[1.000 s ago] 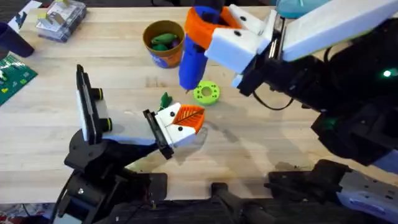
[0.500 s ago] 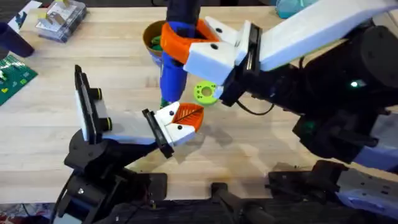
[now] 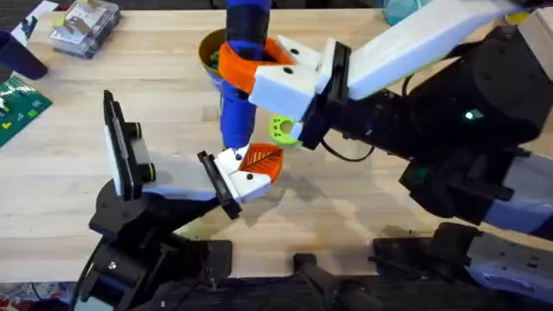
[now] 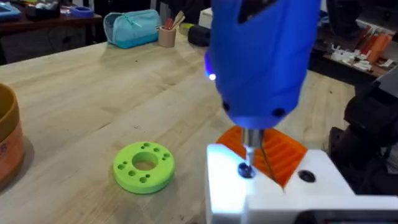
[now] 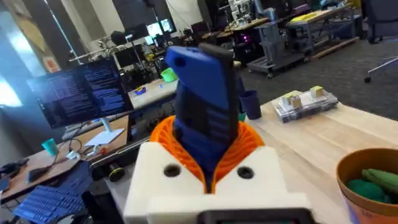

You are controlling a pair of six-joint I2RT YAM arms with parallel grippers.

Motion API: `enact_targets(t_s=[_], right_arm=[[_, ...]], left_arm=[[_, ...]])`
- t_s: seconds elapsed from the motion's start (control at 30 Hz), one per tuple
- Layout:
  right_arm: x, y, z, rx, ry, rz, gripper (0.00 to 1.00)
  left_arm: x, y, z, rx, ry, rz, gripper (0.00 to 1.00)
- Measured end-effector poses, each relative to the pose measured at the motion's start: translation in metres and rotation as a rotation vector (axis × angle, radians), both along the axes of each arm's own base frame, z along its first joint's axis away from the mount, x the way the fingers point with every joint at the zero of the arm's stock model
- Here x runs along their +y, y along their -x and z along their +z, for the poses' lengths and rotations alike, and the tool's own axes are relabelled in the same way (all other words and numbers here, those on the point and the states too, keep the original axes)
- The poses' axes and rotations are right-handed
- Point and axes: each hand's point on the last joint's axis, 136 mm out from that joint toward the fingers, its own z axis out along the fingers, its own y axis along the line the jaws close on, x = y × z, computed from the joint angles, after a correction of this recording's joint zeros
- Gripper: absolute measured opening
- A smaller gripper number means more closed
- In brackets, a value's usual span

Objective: Pick up the gripper from the table and insert it into the empty holder that is missing its gripper. Then pick up a screw, insert it into the mounting hole, and use the screwdriver to tighten it. Finally, clean up the table by picking up the vegetable and placing it into the bucket.

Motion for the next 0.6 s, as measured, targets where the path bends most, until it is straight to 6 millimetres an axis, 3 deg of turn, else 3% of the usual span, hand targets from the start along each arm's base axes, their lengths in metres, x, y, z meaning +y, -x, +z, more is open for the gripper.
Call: enact_targets(t_s=[0.6], right_arm=[[0.002,-0.002,-0.011,0.037,0.036,-0.002,0.024]], left_arm=[[0.000,0.000,0.000,0.001,0.000,0.000,0.016]])
